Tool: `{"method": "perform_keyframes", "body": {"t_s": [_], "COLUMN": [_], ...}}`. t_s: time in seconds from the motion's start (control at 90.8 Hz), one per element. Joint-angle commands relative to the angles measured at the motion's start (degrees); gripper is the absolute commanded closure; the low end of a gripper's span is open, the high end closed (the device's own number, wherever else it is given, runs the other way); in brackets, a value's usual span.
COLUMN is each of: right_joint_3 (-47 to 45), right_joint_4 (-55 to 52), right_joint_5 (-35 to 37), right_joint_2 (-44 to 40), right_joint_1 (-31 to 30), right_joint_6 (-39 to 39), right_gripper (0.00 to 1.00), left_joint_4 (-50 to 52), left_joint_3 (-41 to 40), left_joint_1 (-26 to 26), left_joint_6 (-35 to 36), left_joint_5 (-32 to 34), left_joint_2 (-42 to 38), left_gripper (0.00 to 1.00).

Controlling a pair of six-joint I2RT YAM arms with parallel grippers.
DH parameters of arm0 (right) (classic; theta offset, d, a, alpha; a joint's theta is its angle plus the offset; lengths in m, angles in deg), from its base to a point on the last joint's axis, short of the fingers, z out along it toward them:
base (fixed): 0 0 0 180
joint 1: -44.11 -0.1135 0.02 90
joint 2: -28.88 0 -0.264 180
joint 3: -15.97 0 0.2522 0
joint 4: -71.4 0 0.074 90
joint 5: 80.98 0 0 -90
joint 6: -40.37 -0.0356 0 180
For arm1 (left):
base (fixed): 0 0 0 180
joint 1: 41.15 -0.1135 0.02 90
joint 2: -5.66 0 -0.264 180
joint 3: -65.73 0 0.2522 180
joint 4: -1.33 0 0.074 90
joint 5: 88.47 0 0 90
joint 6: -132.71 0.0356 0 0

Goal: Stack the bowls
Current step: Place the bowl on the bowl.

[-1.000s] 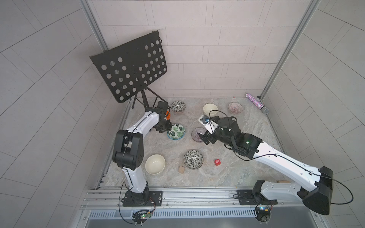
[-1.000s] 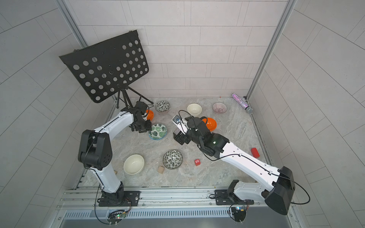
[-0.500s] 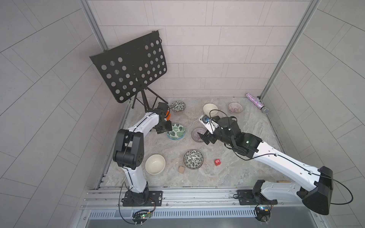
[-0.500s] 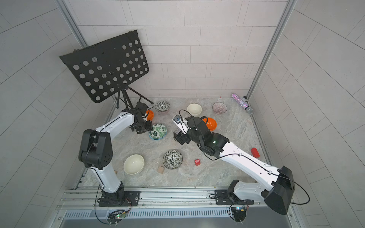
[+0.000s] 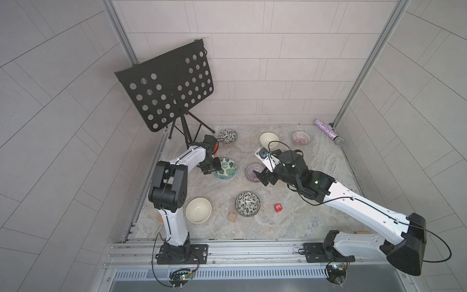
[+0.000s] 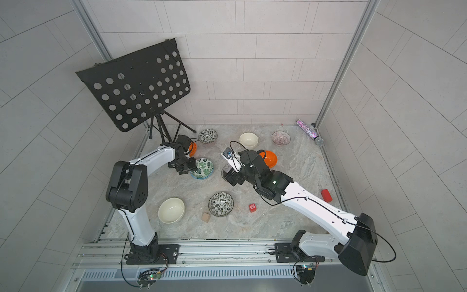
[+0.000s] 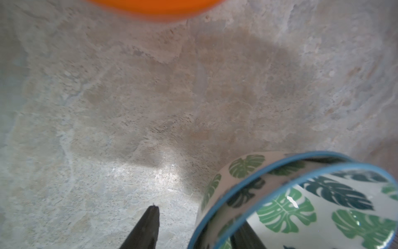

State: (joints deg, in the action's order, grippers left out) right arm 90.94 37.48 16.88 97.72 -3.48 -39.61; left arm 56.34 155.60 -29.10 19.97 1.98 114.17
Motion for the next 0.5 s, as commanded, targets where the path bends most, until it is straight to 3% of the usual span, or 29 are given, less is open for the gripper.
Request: {"method": "perform_keyframes", "body": {"t_s": [0.0, 0.264, 0.484], "right_joint_3": [-0.73, -1.51, -2.47], "right_joint_4": [-0.34, -0.08, 0.12], "right_joint_5": [-0.27, -0.77, -0.91], "right_joint_2": [-1.85, -1.70, -1.85], "right_joint_1": [0.46, 1.01, 1.27], "right_joint_6": [-0.72, -0.90, -0.96], "right_gripper": [0.00, 0.00, 0.00], "left_joint_4": [-2.09, -6.02, -7.97], "left_joint_3": [-1.07, -2.59, -1.72], "left_joint_1": [0.55, 0.69, 1.19], "left_joint_6": [-1.89, -5.73, -8.37], "left_joint_5": [-1.01, -2.40, -3.17], "left_joint_2": [0.98, 0.93, 2.33], "left_gripper": [0.52, 0.70, 0.73]}}
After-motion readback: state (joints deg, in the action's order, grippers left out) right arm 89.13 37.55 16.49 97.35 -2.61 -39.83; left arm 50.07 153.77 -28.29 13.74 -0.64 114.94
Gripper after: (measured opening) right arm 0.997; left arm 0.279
